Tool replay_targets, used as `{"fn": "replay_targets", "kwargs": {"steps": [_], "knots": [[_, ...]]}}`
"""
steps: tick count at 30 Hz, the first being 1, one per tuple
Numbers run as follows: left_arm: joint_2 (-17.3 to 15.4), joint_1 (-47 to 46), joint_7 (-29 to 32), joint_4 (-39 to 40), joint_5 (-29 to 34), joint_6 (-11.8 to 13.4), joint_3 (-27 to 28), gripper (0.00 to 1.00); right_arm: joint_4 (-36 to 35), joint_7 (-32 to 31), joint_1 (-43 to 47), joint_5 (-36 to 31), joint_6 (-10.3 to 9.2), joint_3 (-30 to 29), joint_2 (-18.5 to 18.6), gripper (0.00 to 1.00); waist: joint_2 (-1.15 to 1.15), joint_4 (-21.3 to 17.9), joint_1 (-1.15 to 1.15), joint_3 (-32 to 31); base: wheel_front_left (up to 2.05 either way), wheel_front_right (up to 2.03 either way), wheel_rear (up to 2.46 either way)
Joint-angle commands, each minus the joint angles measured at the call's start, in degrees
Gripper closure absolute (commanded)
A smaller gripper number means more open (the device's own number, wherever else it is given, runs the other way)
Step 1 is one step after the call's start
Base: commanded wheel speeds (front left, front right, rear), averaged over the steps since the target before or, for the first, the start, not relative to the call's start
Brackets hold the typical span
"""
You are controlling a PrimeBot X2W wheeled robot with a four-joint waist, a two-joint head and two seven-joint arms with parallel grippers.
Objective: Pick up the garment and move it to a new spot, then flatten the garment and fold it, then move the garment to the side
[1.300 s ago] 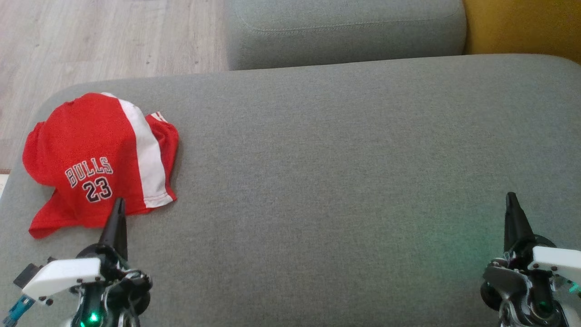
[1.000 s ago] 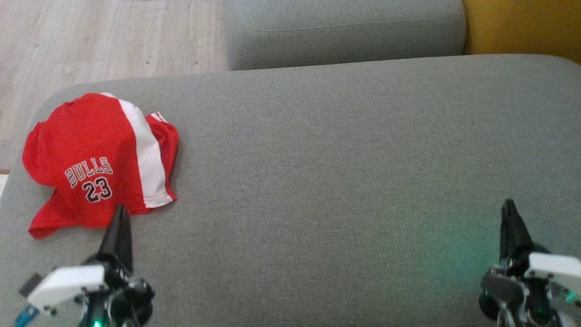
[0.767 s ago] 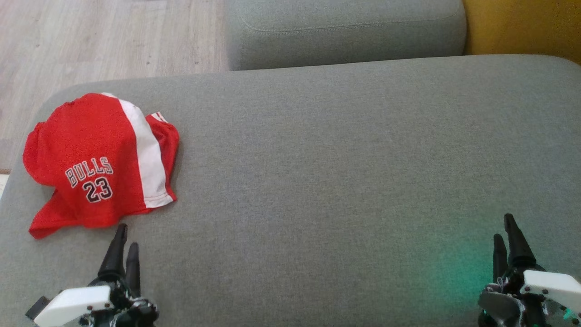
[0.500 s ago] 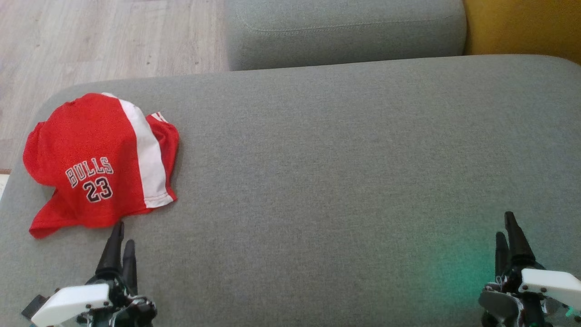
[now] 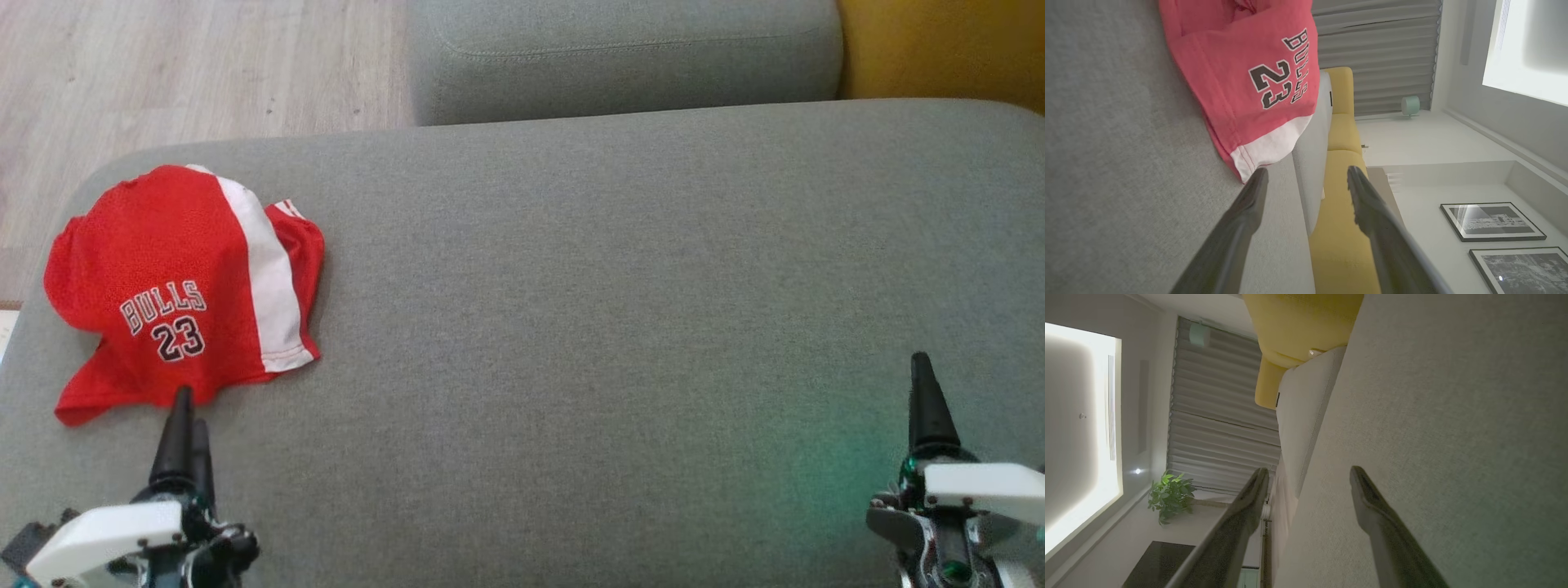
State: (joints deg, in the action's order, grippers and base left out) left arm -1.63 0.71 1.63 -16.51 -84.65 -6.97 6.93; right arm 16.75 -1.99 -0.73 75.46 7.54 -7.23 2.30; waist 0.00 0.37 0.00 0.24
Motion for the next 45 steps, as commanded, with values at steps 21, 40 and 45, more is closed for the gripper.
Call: {"fn": "replay_targets", "kwargs": {"steps": [21, 40, 45], "knots": [[-0.77, -3.95, -3.76, 13.71, 20.19, 3.06, -0.24, 0.00, -10.97, 4.02, -4.97, -26.71, -0.02, 5.69, 0.31, 0.00, 0.00, 0.39, 0.00, 0.55, 0.00, 0.00, 0.00], [-3.85, -3.29, -6.95, 15.62, 45.26, 8.46, -10.95, 0.00, -10.56, 7.23, -5.19, -45.58, -0.03, 10.24, 0.38, 0.00, 0.00, 0.41, 0.00, 0.55, 0.00, 0.00, 0.00], [-6.80, -3.74, -7.95, 15.24, 50.11, 12.59, -15.90, 0.00, -10.79, 8.24, -5.21, -50.98, -0.03, 11.29, 0.40, 0.00, 0.00, 0.39, 0.00, 0.43, 0.00, 0.00, 0.00]]}}
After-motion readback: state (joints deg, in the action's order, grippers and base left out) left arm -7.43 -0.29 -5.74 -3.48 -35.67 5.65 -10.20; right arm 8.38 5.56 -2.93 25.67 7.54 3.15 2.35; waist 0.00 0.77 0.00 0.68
